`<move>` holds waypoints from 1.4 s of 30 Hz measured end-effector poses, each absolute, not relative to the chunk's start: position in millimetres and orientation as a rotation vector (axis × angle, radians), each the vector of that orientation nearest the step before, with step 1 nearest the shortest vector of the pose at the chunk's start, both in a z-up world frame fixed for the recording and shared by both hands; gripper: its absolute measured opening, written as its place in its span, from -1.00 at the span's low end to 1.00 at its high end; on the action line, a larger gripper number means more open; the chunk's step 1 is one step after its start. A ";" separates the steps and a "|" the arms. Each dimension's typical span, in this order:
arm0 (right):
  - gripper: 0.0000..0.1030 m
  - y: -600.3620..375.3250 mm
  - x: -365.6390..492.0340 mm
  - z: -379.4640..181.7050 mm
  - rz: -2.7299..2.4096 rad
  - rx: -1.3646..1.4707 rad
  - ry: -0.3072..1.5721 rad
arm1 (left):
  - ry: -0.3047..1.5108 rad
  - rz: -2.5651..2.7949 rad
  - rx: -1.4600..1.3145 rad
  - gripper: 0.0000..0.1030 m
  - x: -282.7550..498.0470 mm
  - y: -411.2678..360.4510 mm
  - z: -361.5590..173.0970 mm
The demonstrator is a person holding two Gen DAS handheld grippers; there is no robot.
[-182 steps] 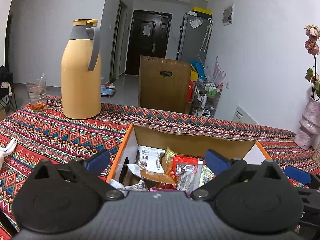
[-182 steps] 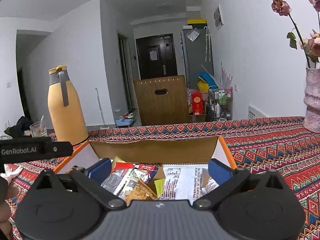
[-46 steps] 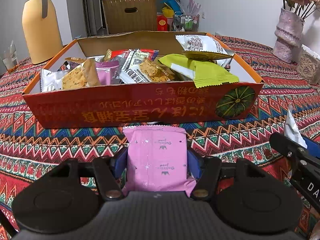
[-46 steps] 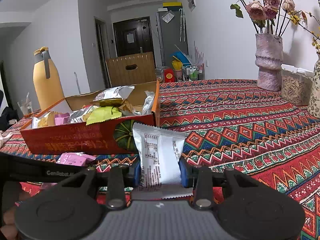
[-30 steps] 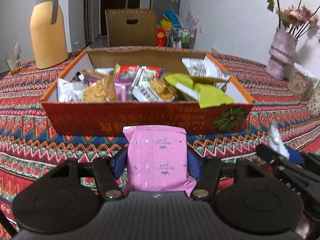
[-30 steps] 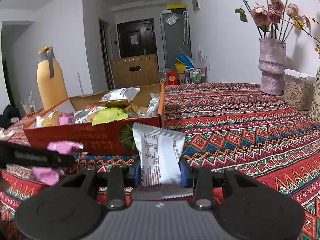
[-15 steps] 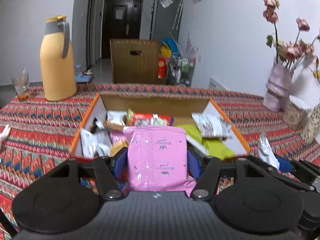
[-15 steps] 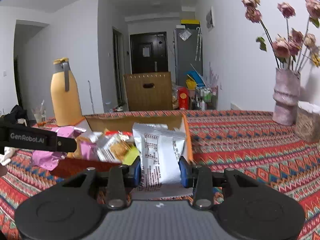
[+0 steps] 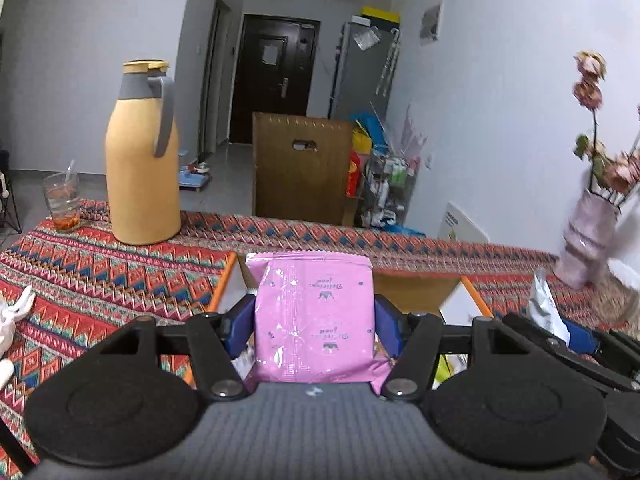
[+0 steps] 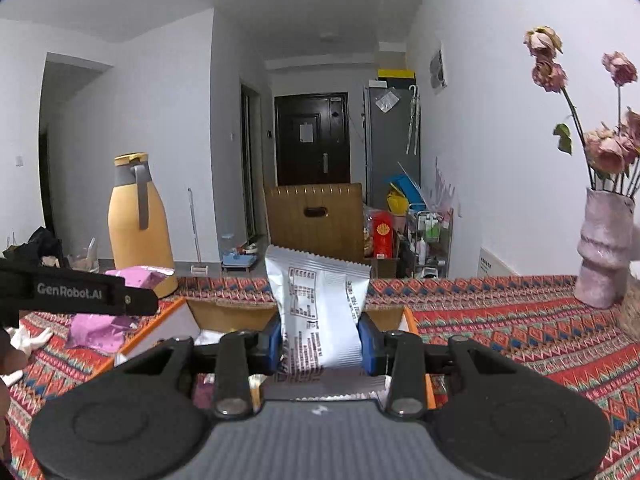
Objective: Organize snacks
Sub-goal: 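Carry both held packs over the box, then open both tools to drop the packs into the box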
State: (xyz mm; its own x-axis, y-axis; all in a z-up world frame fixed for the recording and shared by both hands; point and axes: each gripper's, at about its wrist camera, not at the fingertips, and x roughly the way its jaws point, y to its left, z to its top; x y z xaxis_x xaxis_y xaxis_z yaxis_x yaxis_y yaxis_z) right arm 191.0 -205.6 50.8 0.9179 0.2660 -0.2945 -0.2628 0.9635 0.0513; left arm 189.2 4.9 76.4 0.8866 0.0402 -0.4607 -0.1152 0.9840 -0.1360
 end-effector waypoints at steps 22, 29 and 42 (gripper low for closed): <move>-0.30 -184.4 243.2 22.3 0.283 0.038 0.307 | 0.496 0.103 -0.184 0.23 232.2 22.9 31.1; -0.29 -182.1 248.0 15.8 0.259 0.024 0.337 | 0.496 0.098 -0.182 0.28 230.7 22.2 30.0; 1.00 -191.7 240.7 17.1 0.192 0.039 0.321 | 0.462 0.134 -0.200 1.00 224.1 27.4 37.3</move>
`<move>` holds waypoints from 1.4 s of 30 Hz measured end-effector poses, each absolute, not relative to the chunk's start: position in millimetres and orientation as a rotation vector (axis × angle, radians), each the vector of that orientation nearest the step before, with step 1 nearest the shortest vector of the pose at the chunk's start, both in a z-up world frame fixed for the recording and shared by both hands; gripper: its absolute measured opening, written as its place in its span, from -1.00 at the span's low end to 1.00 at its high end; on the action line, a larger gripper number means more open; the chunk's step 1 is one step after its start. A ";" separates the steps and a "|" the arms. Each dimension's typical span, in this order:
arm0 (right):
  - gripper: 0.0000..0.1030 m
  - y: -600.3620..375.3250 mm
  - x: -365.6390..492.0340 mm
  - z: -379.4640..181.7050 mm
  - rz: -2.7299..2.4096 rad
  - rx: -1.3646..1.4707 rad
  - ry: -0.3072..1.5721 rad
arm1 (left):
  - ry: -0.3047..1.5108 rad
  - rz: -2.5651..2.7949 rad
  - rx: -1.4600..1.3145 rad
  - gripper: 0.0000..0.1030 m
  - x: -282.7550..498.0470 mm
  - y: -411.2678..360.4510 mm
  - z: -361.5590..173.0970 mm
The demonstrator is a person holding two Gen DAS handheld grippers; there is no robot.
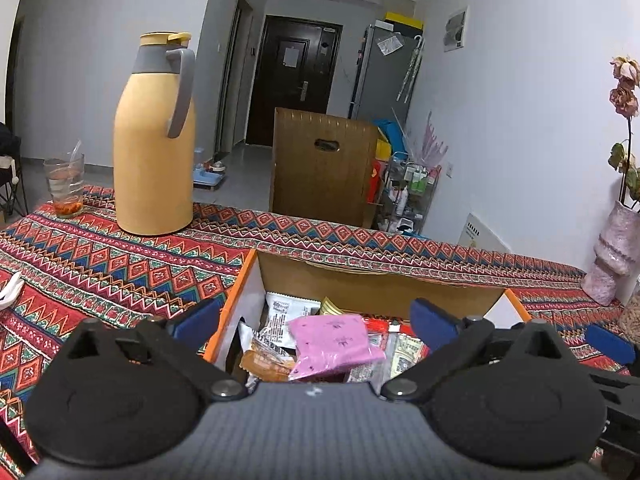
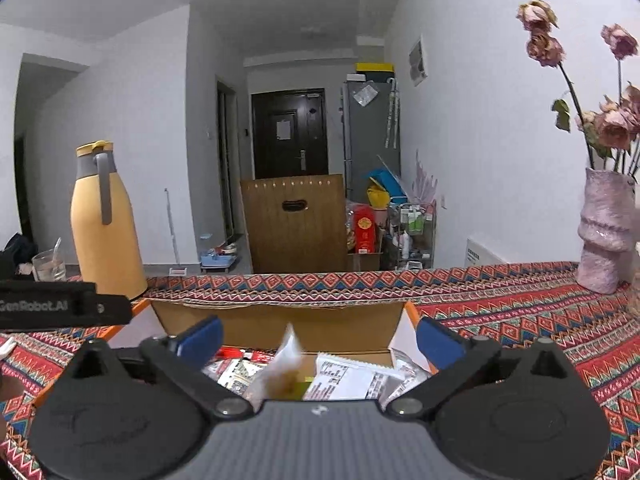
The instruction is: Organize snacks
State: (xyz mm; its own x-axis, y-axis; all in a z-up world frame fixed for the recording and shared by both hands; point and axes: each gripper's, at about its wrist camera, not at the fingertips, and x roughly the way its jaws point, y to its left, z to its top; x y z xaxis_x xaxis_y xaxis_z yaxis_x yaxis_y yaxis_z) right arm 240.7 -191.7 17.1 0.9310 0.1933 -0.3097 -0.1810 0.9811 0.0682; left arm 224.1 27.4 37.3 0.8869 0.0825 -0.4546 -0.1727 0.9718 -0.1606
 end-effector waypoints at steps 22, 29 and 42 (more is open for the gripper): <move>1.00 -198.6 227.3 32.5 0.179 0.060 0.327 | 0.366 0.141 -0.158 1.00 184.2 25.1 65.9; 1.00 -203.0 199.2 43.0 0.178 0.045 0.309 | 0.346 0.150 -0.131 1.00 154.2 21.8 77.2; 1.00 -220.2 123.9 48.0 0.190 0.052 0.296 | 0.343 0.119 -0.107 1.00 81.9 17.9 78.6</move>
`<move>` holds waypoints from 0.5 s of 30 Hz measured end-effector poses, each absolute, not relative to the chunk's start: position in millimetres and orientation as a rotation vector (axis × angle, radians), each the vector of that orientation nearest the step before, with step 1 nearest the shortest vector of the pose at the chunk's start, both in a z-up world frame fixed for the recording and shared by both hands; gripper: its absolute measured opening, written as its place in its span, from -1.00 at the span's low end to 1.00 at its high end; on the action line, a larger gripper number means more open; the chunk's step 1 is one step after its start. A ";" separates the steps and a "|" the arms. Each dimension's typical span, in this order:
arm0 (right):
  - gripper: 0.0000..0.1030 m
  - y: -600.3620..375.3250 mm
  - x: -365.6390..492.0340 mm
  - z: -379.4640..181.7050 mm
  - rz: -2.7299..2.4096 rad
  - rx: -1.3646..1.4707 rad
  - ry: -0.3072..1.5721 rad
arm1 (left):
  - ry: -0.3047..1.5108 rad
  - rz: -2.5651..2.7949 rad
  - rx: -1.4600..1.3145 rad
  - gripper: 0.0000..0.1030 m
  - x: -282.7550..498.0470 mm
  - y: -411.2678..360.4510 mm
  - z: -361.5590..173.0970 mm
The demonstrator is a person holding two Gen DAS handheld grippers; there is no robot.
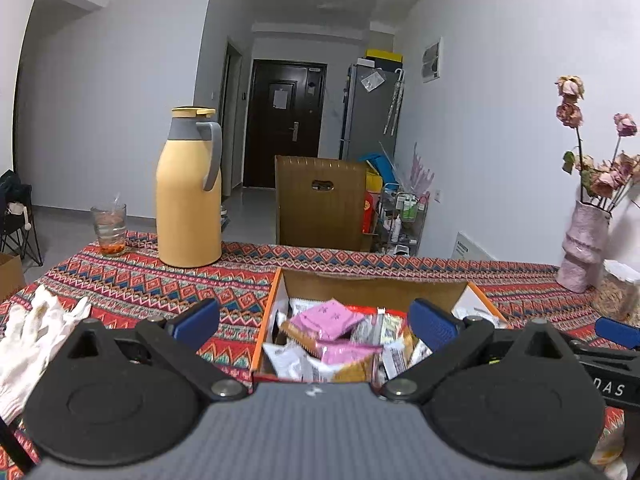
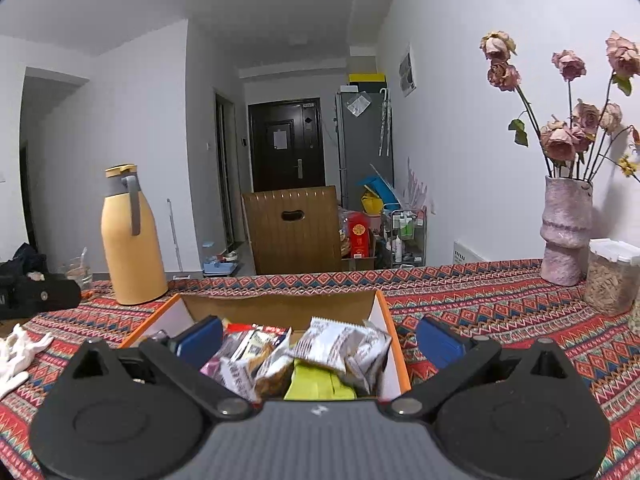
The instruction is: Organize snacks
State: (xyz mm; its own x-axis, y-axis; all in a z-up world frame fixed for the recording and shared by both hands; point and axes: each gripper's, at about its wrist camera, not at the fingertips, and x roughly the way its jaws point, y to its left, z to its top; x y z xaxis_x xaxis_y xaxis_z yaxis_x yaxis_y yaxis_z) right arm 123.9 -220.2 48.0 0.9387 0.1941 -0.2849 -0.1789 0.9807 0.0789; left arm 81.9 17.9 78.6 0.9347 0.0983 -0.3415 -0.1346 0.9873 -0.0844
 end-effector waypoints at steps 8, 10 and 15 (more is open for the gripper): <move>1.00 -224.7 72.7 37.0 0.210 0.041 0.317 | 0.375 0.093 -0.097 1.00 37.6 19.0 63.2; 1.00 -225.3 61.3 32.8 0.214 0.039 0.326 | 0.391 0.082 -0.095 1.00 28.8 18.5 56.9; 1.00 -228.6 38.5 22.5 0.225 0.044 0.350 | 0.425 0.070 -0.071 1.00 8.0 14.9 40.5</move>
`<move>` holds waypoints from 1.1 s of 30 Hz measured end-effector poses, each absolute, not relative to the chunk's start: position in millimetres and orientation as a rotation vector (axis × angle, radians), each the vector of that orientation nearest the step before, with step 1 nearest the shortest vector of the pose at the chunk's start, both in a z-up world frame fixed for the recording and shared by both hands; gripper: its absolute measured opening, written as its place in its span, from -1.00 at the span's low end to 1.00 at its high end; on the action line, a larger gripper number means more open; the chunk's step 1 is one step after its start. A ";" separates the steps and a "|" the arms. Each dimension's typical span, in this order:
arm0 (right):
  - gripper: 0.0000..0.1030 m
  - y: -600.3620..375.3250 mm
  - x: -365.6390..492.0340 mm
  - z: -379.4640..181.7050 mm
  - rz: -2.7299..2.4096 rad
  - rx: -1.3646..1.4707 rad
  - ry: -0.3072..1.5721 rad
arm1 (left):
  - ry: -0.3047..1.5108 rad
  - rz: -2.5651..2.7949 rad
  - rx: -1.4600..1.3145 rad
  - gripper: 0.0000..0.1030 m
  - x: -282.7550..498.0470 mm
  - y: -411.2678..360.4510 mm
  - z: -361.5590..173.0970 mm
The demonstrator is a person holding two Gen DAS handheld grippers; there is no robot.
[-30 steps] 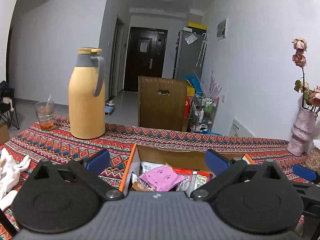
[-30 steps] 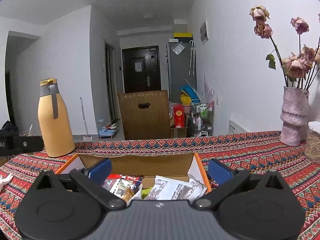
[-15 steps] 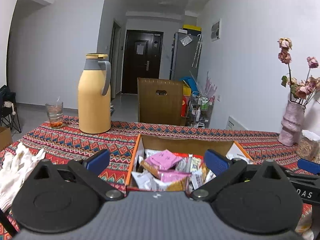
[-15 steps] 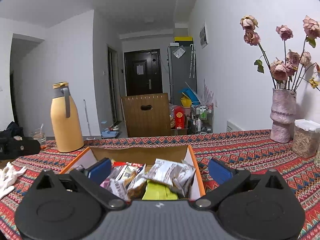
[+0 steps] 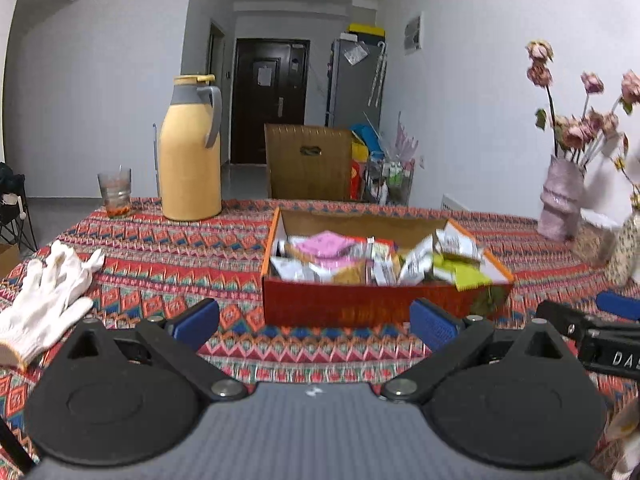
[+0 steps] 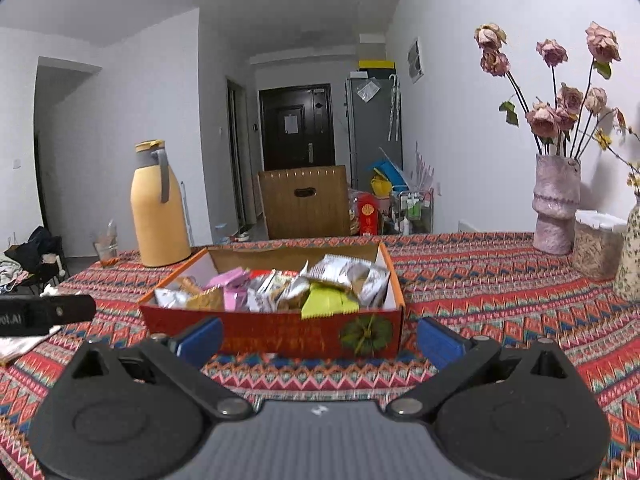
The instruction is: Organize snacks
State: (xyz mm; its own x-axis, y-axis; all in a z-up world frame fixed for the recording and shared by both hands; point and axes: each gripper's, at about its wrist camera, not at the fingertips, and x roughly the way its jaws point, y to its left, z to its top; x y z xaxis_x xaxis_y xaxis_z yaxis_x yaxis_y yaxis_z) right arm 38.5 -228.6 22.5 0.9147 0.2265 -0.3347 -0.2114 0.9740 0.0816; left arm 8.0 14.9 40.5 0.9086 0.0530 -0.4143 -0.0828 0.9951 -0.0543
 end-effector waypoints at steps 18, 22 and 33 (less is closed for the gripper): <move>1.00 -240.1 5.2 -23.3 0.229 0.063 0.495 | 0.541 0.025 -0.061 1.00 -26.2 8.2 -7.1; 1.00 -242.6 4.8 -26.4 0.225 0.065 0.507 | 0.547 0.030 -0.064 1.00 -27.3 8.5 -8.3; 1.00 -244.0 5.3 -27.3 0.223 0.064 0.512 | 0.553 0.029 -0.066 1.00 -27.6 8.0 -9.3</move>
